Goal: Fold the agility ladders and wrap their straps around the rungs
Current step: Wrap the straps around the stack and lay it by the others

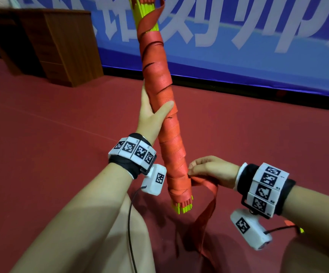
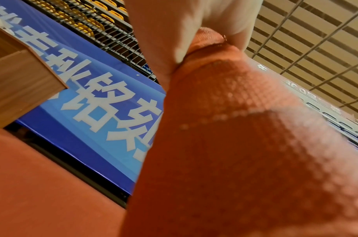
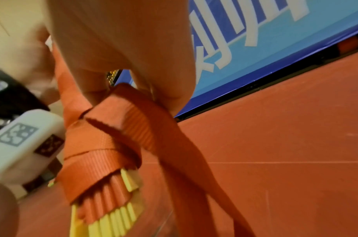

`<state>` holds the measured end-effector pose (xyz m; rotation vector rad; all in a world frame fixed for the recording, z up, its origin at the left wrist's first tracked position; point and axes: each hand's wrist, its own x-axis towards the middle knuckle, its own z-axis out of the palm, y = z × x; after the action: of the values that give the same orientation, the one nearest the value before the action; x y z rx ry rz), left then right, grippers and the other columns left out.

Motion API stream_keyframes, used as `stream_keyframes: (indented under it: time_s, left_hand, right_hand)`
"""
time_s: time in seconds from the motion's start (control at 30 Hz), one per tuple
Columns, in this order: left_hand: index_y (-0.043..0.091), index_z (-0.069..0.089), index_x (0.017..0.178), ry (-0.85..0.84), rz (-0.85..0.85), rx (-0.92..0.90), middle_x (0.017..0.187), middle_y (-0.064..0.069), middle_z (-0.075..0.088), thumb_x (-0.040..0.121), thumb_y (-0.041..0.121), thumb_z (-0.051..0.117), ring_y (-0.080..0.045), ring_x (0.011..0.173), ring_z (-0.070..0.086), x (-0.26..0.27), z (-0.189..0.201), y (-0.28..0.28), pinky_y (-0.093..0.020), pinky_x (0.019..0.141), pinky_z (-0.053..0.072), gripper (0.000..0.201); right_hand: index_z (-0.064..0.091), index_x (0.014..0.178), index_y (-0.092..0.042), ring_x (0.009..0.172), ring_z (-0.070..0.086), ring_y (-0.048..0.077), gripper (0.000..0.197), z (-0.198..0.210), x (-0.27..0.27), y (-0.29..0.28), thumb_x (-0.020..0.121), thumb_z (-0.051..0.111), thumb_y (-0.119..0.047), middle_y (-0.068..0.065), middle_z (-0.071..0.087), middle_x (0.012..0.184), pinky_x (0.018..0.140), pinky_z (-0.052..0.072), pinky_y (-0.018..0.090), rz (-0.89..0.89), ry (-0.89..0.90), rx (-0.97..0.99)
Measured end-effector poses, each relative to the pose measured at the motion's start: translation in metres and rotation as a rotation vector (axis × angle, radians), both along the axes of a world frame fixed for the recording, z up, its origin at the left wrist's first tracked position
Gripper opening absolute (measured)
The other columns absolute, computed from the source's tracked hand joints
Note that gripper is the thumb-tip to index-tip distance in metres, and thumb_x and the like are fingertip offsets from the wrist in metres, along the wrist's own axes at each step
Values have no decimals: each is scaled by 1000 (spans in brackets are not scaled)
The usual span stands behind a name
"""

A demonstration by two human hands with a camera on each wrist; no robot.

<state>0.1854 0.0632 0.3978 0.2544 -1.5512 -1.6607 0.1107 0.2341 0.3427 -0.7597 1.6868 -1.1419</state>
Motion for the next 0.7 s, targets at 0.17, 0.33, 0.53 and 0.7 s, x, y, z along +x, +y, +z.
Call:
stream_keyframes:
  time_s: [0.17,0.33,0.53,0.7]
  left_hand:
    - [18,24,151,-9,26,-151,139,-23,48,75,22,71,-33,109,60,2,3,9,-54,97,50,89]
    - [13,16,154,0,92,-200,149,-11,42,81,12,65,-20,125,54,-1,1,7,-28,102,47,88]
    - [16,14,154,7,170,-226,152,-5,39,81,14,66,-19,129,51,-2,1,12,-39,111,40,90]
    - [15,12,155,-1,200,-304,139,21,40,85,3,67,19,114,48,-3,-3,1,-7,98,38,90]
  right_hand:
    - [54,70,-11,55,55,19,20,-9,6,1,86,57,2,8,60,62,58,49,29,-26,309,15]
    - [52,77,-19,65,53,13,17,-9,-2,3,84,64,-9,-1,60,75,66,43,25,-6,783,30]
    - [63,92,-13,78,57,22,13,-6,-4,3,86,59,-24,4,64,83,66,38,26,86,998,207]
    - [70,82,-21,55,51,12,19,-10,-13,10,93,54,-20,3,63,70,52,39,19,157,795,307]
